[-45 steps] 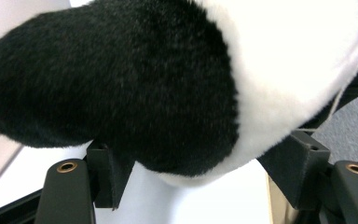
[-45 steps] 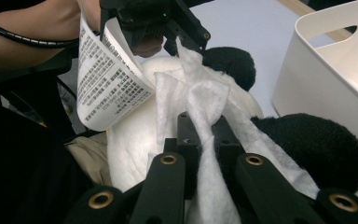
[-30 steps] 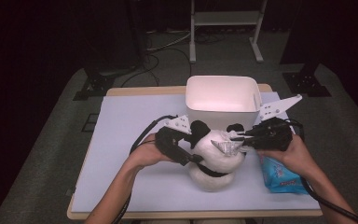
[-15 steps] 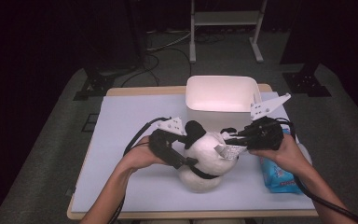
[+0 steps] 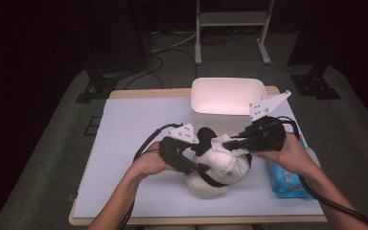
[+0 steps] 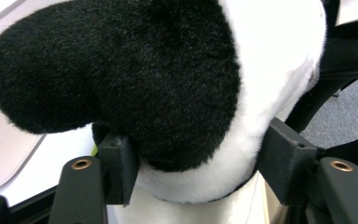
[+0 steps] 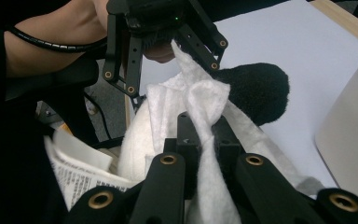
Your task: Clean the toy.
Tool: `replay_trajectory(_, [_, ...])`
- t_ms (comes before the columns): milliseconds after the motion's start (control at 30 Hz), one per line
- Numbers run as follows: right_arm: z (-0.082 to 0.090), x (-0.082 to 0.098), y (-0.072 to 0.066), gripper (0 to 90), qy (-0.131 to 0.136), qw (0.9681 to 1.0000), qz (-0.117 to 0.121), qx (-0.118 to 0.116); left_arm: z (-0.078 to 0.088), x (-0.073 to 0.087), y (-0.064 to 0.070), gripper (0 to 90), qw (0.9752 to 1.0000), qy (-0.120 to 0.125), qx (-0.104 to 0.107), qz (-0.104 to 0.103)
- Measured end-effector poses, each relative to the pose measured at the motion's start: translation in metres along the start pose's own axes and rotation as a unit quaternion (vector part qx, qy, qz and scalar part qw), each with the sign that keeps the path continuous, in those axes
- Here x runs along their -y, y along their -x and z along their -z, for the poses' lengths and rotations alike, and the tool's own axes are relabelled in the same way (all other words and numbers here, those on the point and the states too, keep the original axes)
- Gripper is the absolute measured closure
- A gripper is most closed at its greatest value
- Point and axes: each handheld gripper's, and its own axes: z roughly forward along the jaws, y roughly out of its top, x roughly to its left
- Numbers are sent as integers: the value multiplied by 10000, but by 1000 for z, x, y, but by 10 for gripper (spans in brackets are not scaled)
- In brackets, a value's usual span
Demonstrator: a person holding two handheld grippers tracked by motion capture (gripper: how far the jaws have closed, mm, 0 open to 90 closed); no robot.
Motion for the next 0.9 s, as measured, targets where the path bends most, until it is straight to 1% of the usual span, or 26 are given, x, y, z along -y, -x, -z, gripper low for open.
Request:
replay_trajectory(33, [1,1,0,844,7,10000,-1,-1,1,1,0,380,10000,55,10,29])
replay_trajectory(100, [2,2,1,844,14,10000,-15,5,1,1,0,387,10000,55,24,9])
replay_trajectory(133, [5,6,2,844,26,10000,-63,58,1,1,0,389,10000,64,39,13])
replay_trajectory(167, [5,6,2,844,26,10000,-63,58,1,1,0,390,10000,64,39,13])
replay_trajectory(200, [7,10,3,844,52,9999,-110,81,2,2,-1,389,10000,52,56,-9])
replay_trajectory(367, [12,19,6,844,60,9997,-172,145,4,3,-2,390,10000,46,71,-13])
replay_trajectory(400, [14,25,8,843,34,9996,-219,202,5,4,-2,389,9999,49,88,45])
replay_trajectory(433, [15,28,9,843,33,9995,-236,216,6,5,-2,389,9999,67,80,61])
replay_trajectory(600, [18,42,13,843,59,9988,-412,265,10,9,-3,389,9999,68,100,77])
replay_trajectory(733, [21,48,14,843,68,9984,-468,301,11,10,-3,389,9999,66,96,61])
replay_trajectory(767, [23,52,15,843,44,9981,-517,327,12,11,-2,389,9999,78,97,74])
replay_trajectory(900, [24,57,17,841,6,9977,-586,346,14,12,-2,389,9999,69,111,65])
